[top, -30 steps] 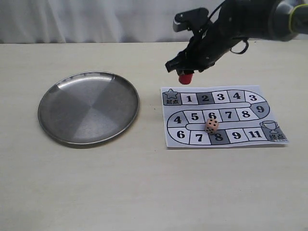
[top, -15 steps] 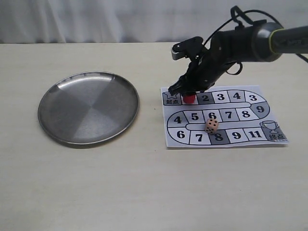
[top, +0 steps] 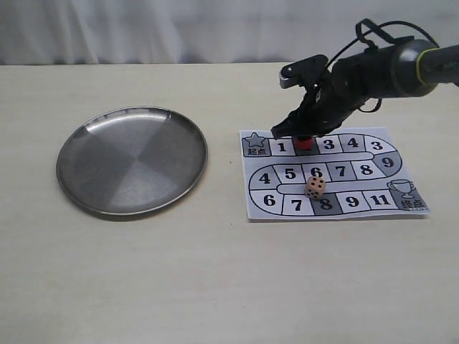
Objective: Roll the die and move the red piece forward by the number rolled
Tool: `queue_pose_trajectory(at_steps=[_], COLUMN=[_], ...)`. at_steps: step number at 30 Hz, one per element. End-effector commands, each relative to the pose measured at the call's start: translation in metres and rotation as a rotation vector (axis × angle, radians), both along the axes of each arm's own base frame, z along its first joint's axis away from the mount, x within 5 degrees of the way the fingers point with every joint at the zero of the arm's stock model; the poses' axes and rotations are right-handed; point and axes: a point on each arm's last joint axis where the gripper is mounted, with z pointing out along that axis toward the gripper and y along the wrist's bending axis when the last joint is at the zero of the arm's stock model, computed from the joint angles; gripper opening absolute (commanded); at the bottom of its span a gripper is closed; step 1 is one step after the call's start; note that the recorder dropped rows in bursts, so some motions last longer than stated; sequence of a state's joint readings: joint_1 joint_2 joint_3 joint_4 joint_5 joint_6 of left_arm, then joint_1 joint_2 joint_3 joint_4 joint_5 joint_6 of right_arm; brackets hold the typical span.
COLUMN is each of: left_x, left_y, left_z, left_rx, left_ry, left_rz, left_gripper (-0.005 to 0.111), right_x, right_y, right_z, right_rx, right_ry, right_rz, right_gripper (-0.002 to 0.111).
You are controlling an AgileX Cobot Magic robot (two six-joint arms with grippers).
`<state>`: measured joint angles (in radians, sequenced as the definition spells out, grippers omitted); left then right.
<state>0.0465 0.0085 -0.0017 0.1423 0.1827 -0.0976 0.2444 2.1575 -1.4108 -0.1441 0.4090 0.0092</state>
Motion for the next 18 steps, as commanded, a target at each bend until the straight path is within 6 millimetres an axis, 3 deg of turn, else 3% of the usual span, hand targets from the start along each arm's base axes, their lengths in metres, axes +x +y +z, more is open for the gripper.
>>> queue_pose_trajectory(at_steps=[1, 7, 10, 14, 18], left_x=[0.000, 0.000, 0.000, 0.000, 0.000], left_y=[0.000, 0.000, 0.000, 0.000, 0.000], left_z=[0.000, 0.000, 0.000, 0.000, 0.000], left_rx=[0.003, 0.003, 0.003, 0.003, 0.003], left_ry=[-0.012, -0.012, -0.012, -0.012, -0.012], left_rz=[-0.006, -0.006, -0.006, -0.006, -0.006], left_gripper=[0.000, 0.000, 0.000, 0.000, 0.000], right_x=[-0.003, -0.004, -0.004, -0.006, -0.008], right_y=[-0.003, -0.016, -0.032, -0.046, -0.048], right_z=[-0.008, 0.069, 0.084, 0.068, 0.028], right_rx=[-0.018, -0.065, -0.054, -0.060, -0.056], right_ry=[0.043, -0.126, -0.158, -0.114, -0.067], right_rz=[-0.003, 0.006, -0.042, -0.077, -0.065], right_gripper=[0.004, 0.004, 0.004, 0.004, 0.004])
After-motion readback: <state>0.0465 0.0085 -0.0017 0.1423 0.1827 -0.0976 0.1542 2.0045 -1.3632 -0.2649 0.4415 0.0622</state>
